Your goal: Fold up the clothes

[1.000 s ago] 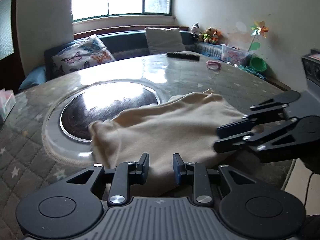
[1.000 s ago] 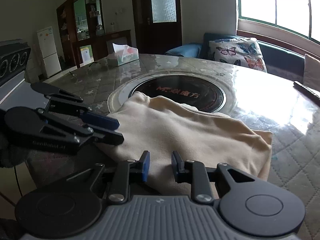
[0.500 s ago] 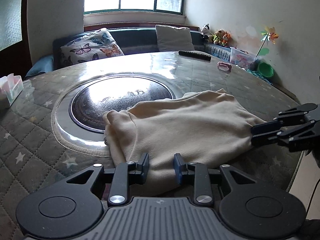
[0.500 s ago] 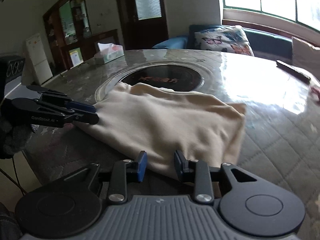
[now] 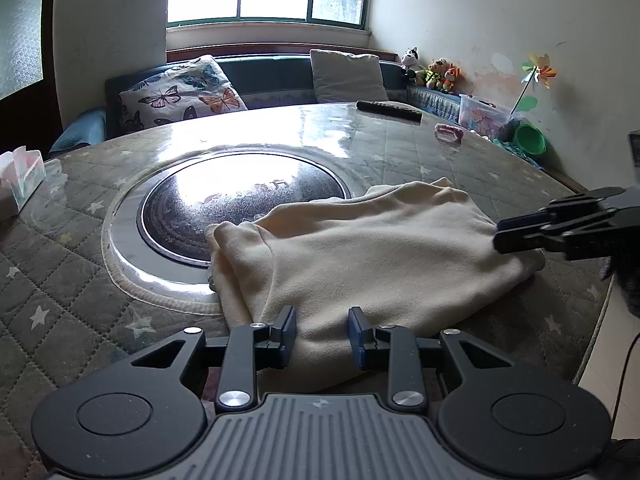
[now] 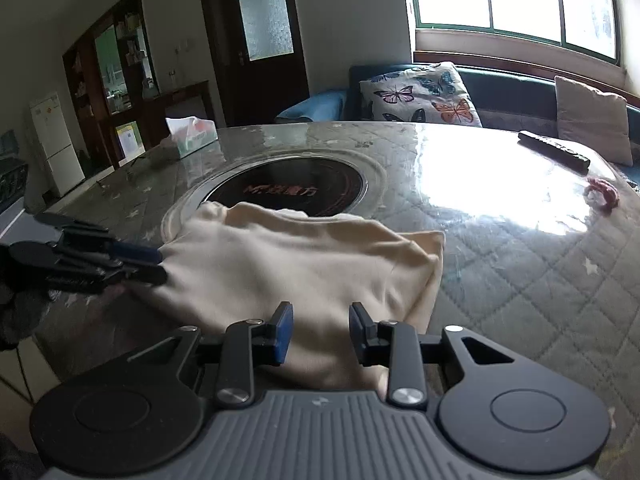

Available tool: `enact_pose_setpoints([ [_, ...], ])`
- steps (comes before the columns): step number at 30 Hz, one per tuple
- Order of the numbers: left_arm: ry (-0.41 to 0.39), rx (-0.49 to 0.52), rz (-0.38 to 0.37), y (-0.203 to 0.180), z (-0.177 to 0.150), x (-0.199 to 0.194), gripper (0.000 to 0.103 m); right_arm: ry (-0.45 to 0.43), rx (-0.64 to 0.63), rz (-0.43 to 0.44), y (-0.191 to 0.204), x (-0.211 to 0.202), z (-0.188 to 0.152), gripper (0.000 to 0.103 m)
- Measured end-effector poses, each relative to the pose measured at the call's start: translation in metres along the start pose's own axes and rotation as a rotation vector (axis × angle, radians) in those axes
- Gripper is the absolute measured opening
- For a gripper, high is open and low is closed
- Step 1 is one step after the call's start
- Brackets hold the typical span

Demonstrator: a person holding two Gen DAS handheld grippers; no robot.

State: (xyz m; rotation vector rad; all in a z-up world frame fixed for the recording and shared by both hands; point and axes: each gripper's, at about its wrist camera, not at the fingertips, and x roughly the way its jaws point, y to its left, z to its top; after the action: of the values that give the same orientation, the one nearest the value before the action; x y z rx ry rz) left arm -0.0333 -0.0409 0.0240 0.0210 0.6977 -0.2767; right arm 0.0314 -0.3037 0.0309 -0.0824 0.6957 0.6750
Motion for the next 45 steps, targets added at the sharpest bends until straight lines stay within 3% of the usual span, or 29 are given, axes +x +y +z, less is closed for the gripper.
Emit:
enact_pose_setpoints([
  [5, -0.005, 0.0, 0.0, 0.001, 0.003, -0.002, 0.032, 0.034, 0.051, 0.003, -0.014, 0.014, 0.0, 0.029],
  [20, 0.003, -0.069, 0.048, 0.026, 0.024, 0.021, 0.032, 0.016, 0.01, -0.061, -0.017, 0.045, 0.029, 0.03],
  [23, -0.004, -0.079, 0.041, 0.029, 0.03, 0.026, 0.032, 0.005, 0.001, -0.041, -0.013, 0.049, 0.036, 0.03],
  [30, 0.014, -0.103, 0.064, 0.041, 0.035, 0.041, 0.032, 0.045, 0.019, -0.065, -0.018, 0.078, 0.045, 0.029],
  [37, -0.018, -0.112, 0.076, 0.044, 0.045, 0.042, 0.031, 0.034, 0.018, -0.052, -0.016, 0.075, 0.053, 0.029],
  [42, 0.016, -0.123, 0.132, 0.054, 0.045, 0.056, 0.029, 0.043, 0.006, -0.044, -0.013, 0.09, 0.06, 0.029],
  [45, 0.024, -0.15, 0.127, 0.061, 0.042, 0.057, 0.029, 0.056, 0.024, -0.051, -0.02, 0.097, 0.06, 0.028],
])
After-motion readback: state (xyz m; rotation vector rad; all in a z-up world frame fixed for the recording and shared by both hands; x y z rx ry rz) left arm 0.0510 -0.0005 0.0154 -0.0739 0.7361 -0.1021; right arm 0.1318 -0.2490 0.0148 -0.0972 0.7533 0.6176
